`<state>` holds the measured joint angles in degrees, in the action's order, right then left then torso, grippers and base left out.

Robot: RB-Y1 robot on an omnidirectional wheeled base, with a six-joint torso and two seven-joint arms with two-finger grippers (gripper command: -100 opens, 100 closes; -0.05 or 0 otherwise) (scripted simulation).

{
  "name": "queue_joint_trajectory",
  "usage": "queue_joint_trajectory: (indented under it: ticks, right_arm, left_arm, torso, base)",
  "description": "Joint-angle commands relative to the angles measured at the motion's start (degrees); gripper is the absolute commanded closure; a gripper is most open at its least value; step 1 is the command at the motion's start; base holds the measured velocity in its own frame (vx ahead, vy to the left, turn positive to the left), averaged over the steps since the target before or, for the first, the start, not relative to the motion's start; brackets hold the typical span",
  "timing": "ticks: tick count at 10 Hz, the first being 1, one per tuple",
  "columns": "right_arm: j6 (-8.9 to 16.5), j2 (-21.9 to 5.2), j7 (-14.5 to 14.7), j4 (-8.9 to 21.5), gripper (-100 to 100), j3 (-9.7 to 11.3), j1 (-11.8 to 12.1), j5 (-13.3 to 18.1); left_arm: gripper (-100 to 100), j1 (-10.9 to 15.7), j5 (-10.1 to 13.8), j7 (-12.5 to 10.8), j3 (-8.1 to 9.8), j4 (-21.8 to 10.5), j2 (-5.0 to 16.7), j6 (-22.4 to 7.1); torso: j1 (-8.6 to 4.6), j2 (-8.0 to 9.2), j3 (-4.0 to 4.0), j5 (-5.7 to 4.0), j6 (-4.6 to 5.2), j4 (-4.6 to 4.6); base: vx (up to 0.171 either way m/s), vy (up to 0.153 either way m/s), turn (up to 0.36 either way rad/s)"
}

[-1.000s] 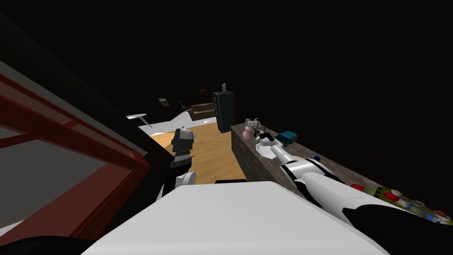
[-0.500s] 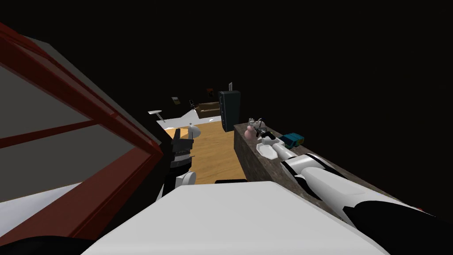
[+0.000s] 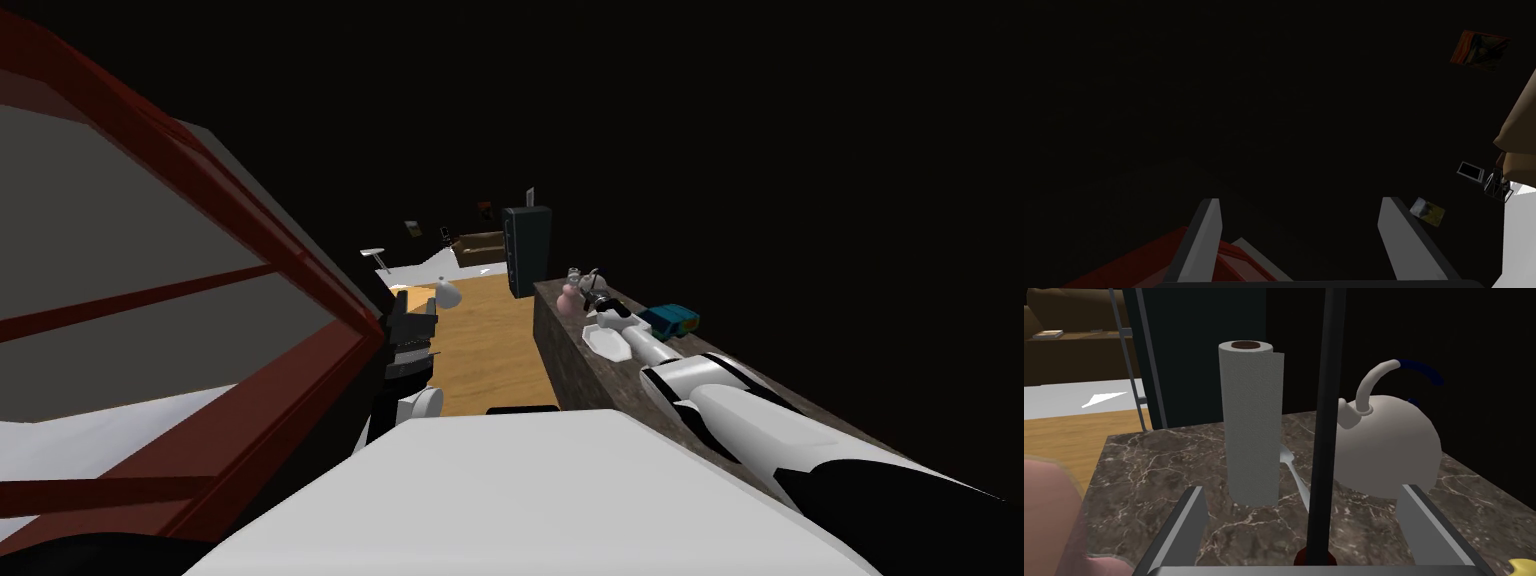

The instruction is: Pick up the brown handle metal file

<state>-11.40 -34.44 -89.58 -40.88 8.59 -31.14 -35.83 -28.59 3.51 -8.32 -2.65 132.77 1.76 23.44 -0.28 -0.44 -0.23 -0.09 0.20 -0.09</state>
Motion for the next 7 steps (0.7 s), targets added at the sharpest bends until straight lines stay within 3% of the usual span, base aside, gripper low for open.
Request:
queue_joint_trajectory:
  ticks: [1, 2, 4, 5, 6, 7]
  right_arm:
    - [-0.7, -0.3, 0.9, 0.9, -100, 0.7, 0.0, -2.2]
    - [-0.3, -1.5, 3.7, -1.9, -100, -1.6, 3.0, -4.2]
    - [-0.3, -1.5, 5.7, -1.9, -100, -1.6, 3.6, -7.7]
    - [0.0, -2.7, 7.7, -4.8, -100, -3.8, 6.3, -9.4]
    - [0.0, -2.7, 10.1, -4.8, -100, -3.8, 7.1, -11.1]
    - [0.0, -2.7, 10.6, -4.8, -100, -3.8, 7.1, -12.8]
  left_arm:
    - [0, 0.0, 0.0, 0.0, 0.00, 0.0, 0.0, 0.0]
    - [0, 0.0, 0.0, 0.0, 0.00, 0.0, 0.0, 0.0]
    - [0, 0.0, 0.0, 0.0, 0.00, 0.0, 0.0, 0.0]
    - [0, 0.0, 0.0, 0.0, 0.00, 0.0, 0.0, 0.0]
    - [0, 0.0, 0.0, 0.0, 0.00, 0.0, 0.0, 0.0]
    - [0, 0.0, 0.0, 0.0, 0.00, 0.0, 0.0, 0.0]
  torso:
    - [0.00, 0.00, 0.00, 0.00, 0.00, 0.00]
    - [-0.01, -0.02, -0.01, 0.00, 0.02, 0.00]
    - [0.00, -0.03, -0.02, 0.00, 0.02, -0.01]
    - [-0.01, -0.02, -0.01, 0.00, 0.03, -0.01]
    - [0.02, -0.01, -0.01, 0.00, -0.04, 0.00]
    - [0.00, -0.02, -0.01, 0.00, 0.01, -0.01]
  base:
    - [0.002, -0.001, -0.016]
    - [0.002, 0.009, 0.268]
    - [0.004, -0.001, 0.054]
    - [0.001, 0.008, 0.250]
    - [0.002, 0.000, 0.146]
    - [0.001, -0.001, -0.019]
